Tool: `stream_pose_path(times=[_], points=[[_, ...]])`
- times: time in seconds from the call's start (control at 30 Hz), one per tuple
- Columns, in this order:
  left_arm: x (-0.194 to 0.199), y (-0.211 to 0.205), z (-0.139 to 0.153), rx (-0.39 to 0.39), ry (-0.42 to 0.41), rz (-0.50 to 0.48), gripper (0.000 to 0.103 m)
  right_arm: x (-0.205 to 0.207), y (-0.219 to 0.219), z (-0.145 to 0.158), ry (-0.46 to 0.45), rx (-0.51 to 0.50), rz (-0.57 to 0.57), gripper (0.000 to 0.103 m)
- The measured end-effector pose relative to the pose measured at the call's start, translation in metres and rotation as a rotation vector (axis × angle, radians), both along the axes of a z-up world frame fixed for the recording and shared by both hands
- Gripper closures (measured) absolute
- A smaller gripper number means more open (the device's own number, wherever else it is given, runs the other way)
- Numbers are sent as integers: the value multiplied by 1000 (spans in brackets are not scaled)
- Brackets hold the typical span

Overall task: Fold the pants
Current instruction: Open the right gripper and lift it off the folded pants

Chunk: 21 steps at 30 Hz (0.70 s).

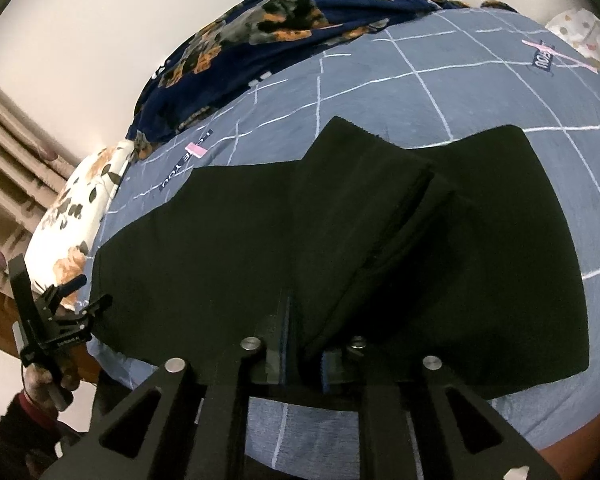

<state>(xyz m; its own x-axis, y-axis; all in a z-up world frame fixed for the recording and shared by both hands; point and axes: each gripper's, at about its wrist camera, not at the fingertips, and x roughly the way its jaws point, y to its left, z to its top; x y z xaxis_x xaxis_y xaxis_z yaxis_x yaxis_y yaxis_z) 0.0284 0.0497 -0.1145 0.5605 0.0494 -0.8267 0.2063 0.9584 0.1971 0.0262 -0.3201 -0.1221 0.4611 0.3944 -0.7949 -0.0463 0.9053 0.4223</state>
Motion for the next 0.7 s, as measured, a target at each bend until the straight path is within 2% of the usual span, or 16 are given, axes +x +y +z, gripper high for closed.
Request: stream_pose_path(times=[0.37,0.7], points=[[-2,-2,-2,4,6,-2,7,-2,11,6,-28,13,40,60],[-4,-3,-3,5,8,-3,7,-3,12,10,-44,35,45,55]])
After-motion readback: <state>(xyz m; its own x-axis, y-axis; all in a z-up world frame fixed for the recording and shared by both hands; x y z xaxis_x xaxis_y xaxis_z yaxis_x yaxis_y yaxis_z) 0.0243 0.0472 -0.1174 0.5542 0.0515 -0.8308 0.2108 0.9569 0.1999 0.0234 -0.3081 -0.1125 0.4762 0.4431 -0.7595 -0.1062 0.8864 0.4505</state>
